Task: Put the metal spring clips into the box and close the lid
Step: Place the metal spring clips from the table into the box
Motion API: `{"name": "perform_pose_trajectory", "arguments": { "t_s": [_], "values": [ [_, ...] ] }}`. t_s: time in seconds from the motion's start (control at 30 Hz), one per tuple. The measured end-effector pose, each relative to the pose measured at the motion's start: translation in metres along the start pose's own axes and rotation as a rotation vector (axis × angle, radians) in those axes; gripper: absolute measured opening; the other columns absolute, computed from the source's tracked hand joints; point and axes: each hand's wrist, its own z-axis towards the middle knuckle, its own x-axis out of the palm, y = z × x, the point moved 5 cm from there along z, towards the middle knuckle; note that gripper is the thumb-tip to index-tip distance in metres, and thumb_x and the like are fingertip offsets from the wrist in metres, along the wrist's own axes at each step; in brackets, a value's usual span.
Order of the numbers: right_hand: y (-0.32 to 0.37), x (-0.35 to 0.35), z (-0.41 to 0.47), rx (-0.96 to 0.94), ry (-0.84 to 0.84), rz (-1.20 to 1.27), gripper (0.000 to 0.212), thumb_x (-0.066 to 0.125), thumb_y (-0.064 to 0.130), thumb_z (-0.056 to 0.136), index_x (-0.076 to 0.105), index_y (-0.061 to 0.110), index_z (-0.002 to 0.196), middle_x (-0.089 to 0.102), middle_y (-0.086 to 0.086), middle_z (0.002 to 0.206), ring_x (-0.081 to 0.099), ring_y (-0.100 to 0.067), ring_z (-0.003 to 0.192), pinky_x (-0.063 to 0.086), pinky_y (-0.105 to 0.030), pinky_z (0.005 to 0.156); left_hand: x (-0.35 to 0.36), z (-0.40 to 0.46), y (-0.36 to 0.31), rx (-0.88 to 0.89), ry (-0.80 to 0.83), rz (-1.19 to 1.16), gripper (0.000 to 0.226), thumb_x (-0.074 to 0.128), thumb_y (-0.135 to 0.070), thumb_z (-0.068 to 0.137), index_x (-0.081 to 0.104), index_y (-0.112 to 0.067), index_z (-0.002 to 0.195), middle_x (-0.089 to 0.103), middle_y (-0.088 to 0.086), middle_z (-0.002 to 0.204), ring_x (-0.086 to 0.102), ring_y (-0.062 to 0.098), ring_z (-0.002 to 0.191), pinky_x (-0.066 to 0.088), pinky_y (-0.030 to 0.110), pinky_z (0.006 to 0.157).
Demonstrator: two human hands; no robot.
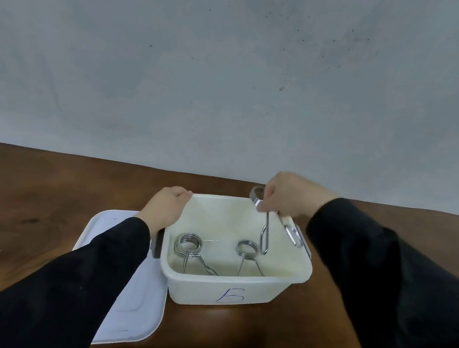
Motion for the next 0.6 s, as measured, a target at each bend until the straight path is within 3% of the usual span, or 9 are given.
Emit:
{"name": "perform_pose_trajectory", "arguments": {
  "t_s": [0.13,0.33,0.43,0.53,0.6],
  "values": [
    [-0.001,0.082,0.039,0.033,0.143,-0.162,0.034,0.063,0.034,0.078,0.049,0.014,0.054,0.048,0.001,0.056,0.052,-0.024,0.059,0.037,-0.026,0.051,0.001,0.002,0.001,0.005,0.014,-0.007,0.035,0.045,-0.033,0.101,0.07,-0.008,0.106,0.07,0.009,0.098,0.058,0.022,0.086,0.041,0.03,0.067],
    [-0.015,0.127,0.062,0.127,0.219,-0.177,0.03,0.067,0.037,0.079,0.05,0.02,0.062,0.052,0.003,0.065,0.057,-0.025,0.075,0.045,-0.03,0.074,0.001,0.001,0.002,0.01,0.003,0.015,0.038,0.044,-0.032,0.1,0.056,-0.004,0.079,0.048,0.002,0.069,0.042,0.02,0.065,0.032,0.032,0.059],
    [-0.015,0.142,0.066,0.128,0.211,-0.171,0.025,0.066,0.04,0.077,0.054,0.021,0.066,0.054,0.004,0.068,0.059,-0.027,0.079,0.05,-0.035,0.084,0.0,0.001,0.003,0.01,0.003,0.008,0.04,0.044,-0.032,0.101,0.059,0.002,0.085,0.048,0.003,0.069,0.041,0.019,0.062,0.032,0.032,0.057],
    [-0.015,0.147,0.065,0.128,0.191,-0.138,0.021,0.064,0.038,0.078,0.061,0.018,0.075,0.06,0.002,0.072,0.06,-0.025,0.076,0.048,-0.032,0.076,0.001,0.002,0.004,0.015,0.008,0.007,0.04,0.043,-0.032,0.101,0.062,0.001,0.089,0.05,0.003,0.07,0.043,0.019,0.063,0.033,0.031,0.056],
    [-0.015,0.146,0.065,0.128,0.204,-0.126,0.024,0.069,0.041,0.078,0.062,0.018,0.08,0.06,0.001,0.076,0.06,-0.026,0.08,0.048,-0.033,0.079,0.001,0.003,0.005,0.024,0.011,0.019,0.039,0.043,-0.033,0.101,0.061,-0.002,0.086,0.052,0.003,0.071,0.045,0.02,0.066,0.034,0.03,0.056]
  ]
}}
